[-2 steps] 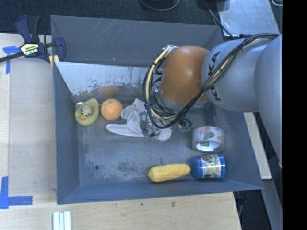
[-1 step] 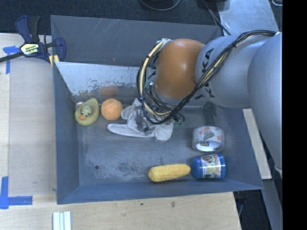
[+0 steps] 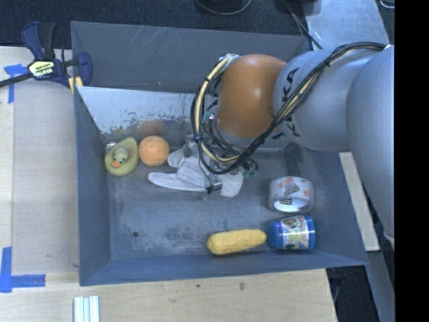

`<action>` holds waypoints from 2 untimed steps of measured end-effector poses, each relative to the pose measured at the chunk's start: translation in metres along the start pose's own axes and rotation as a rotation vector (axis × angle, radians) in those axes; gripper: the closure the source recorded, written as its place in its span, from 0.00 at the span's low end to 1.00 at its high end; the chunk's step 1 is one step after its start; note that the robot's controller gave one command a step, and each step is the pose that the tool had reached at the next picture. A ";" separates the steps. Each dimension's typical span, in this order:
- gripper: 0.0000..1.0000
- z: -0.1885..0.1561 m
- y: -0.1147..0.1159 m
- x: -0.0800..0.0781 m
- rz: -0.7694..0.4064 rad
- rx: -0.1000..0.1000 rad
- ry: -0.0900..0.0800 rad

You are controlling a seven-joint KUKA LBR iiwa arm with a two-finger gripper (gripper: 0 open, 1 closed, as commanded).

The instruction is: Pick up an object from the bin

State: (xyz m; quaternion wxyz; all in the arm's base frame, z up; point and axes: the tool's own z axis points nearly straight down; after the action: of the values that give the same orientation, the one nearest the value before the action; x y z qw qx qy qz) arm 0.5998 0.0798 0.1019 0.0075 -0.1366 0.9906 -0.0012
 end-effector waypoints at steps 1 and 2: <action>1.00 0.000 0.000 0.000 0.000 0.000 0.000; 1.00 0.000 0.000 0.000 0.000 0.000 0.000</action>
Offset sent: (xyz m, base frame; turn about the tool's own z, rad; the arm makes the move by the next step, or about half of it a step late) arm 0.0000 0.0000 0.0000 0.0000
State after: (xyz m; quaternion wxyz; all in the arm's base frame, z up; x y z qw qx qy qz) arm 0.5998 0.0798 0.1019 0.0075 -0.1366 0.9906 -0.0011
